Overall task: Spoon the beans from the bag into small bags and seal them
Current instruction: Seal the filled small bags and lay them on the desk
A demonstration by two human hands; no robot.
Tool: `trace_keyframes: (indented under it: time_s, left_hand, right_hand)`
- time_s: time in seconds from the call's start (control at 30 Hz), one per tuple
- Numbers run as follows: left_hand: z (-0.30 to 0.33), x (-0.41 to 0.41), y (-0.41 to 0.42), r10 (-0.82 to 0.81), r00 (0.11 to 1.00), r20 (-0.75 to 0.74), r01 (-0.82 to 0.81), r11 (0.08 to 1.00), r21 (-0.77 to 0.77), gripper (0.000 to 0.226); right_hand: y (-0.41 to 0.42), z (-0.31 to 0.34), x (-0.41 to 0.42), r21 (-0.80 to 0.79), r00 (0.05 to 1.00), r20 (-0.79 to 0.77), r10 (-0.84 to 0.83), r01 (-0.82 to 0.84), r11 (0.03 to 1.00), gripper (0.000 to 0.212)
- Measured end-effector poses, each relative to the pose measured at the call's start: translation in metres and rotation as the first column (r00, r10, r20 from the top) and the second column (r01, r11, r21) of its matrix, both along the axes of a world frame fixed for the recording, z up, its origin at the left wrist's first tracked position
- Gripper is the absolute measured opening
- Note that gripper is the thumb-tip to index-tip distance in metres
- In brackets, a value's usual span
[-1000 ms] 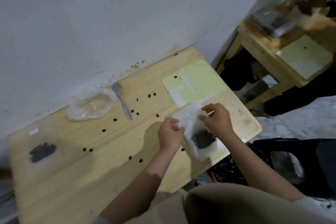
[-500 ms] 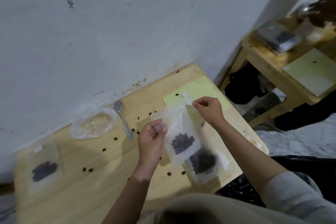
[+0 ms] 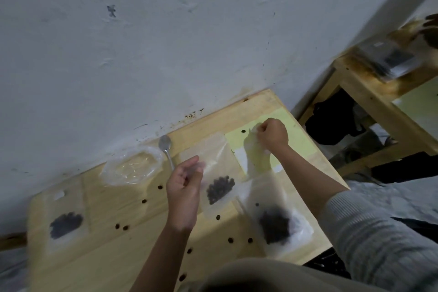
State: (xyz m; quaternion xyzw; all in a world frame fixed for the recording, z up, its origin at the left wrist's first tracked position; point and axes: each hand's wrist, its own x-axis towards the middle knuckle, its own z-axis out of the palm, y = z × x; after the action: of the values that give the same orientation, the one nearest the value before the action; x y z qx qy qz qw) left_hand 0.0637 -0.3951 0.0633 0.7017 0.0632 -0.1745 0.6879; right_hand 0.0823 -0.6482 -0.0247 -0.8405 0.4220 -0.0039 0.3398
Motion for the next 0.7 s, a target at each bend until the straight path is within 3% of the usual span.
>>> trace_keyframes:
  time_s: [0.17,0.33,0.43,0.7]
  left_hand:
    - [0.004,0.0,0.004,-0.006,1.0,-0.015,0.005,1.0,-0.022,0.026]
    - [0.012,0.0,0.011,-0.024,0.999,0.033,0.023,0.999,0.027,0.032]
    - [0.021,-0.003,0.02,-0.045,0.998,0.054,0.044,0.999,0.016,0.034]
    - [0.043,-0.022,0.059,-0.021,0.983,0.181,0.03,0.999,-0.044,0.036]
  right_hand:
    - [0.016,0.039,-0.014,0.204,0.959,0.273,-0.072,0.016,0.979,0.015]
    - [0.073,0.109,-0.046,0.441,0.822,0.567,-0.056,-0.245,0.864,0.019]
    - [0.103,0.129,-0.057,0.424,0.822,0.564,0.073,-0.365,0.829,0.019]
    - [0.173,0.149,-0.065,0.256,0.832,0.532,0.159,-0.337,0.906,0.018]
